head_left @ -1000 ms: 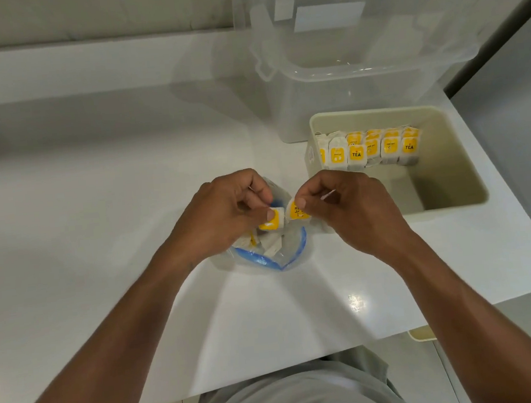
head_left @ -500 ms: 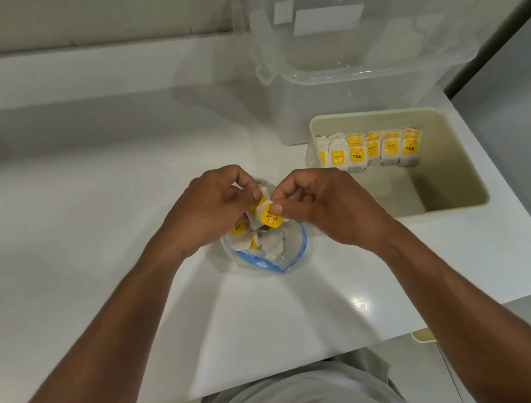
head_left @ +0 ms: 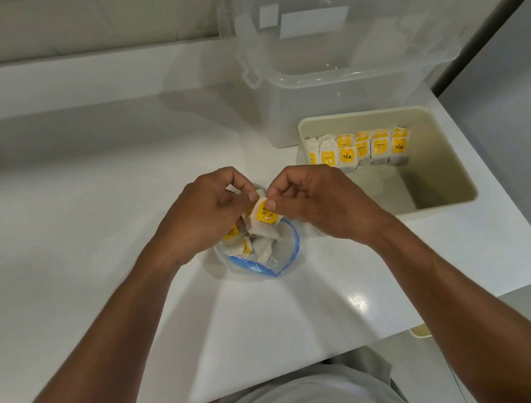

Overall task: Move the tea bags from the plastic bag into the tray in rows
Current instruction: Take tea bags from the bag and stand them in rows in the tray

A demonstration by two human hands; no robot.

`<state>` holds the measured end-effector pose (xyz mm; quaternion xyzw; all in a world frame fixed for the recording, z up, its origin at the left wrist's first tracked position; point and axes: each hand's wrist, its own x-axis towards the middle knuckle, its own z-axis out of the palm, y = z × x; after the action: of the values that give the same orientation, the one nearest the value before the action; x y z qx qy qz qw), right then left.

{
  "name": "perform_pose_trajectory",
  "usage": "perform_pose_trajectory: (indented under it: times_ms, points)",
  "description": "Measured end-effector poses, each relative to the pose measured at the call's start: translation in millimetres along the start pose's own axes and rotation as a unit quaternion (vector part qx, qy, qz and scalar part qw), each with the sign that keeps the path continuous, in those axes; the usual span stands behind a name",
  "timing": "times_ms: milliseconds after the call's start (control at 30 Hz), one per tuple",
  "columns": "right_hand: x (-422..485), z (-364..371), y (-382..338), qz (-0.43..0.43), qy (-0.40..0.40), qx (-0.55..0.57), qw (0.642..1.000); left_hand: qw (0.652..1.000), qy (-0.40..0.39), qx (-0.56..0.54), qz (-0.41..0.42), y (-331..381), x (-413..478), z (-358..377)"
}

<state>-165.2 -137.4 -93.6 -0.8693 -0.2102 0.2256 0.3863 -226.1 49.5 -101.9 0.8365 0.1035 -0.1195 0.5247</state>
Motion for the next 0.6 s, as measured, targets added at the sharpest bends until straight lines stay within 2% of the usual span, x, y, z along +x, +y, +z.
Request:
perform_pose_trajectory:
  times_ms: [133, 333, 467, 600]
  points:
    - [-5, -8, 1, -0.002, 0.003, -0.002, 1.0, 0.998, 0.024, 0.055, 0.017, 11, 3, 0]
    - [-6, -21, 11, -0.023, 0.0, 0.041, 0.999, 0.967, 0.01, 0.253, 0.019, 40, 5, 0]
    - [-7, -41, 25, -0.043, -0.017, 0.028, 0.999, 0.976, 0.015, 0.214, 0.031, 61, 9, 4]
    - [-7, -84, 42, -0.061, 0.019, 0.013, 0.998, 0.979, 0.031, 0.19, 0.075, 88, 21, 20]
